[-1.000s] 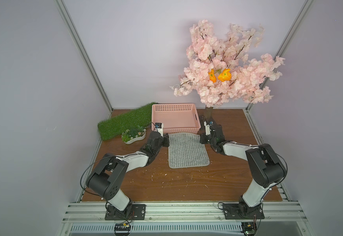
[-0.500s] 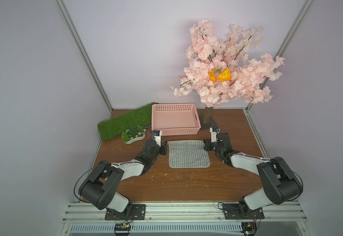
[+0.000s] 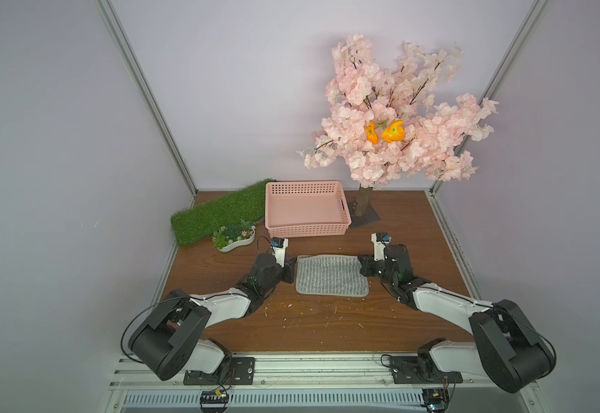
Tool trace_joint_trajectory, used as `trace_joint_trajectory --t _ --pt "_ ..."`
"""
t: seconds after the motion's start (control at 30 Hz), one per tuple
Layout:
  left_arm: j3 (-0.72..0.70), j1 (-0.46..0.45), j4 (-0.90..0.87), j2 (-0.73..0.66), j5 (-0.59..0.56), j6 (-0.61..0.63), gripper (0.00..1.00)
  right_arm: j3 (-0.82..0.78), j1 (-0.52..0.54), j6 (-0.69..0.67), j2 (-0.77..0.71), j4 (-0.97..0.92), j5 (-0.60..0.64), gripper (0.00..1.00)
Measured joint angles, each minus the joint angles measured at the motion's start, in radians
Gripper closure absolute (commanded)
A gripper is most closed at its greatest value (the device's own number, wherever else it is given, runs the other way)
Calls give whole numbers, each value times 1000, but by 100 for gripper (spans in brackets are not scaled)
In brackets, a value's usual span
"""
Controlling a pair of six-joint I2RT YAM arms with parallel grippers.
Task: Fold the square dishcloth
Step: Fold the cleaning item at the center of the board.
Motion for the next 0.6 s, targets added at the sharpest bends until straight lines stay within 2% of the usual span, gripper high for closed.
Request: trace_joint_trajectory --t 0.6 --pt "-86 -15 -23 -78 1 -64 100 -129 10 82 -189 -83 -14 100"
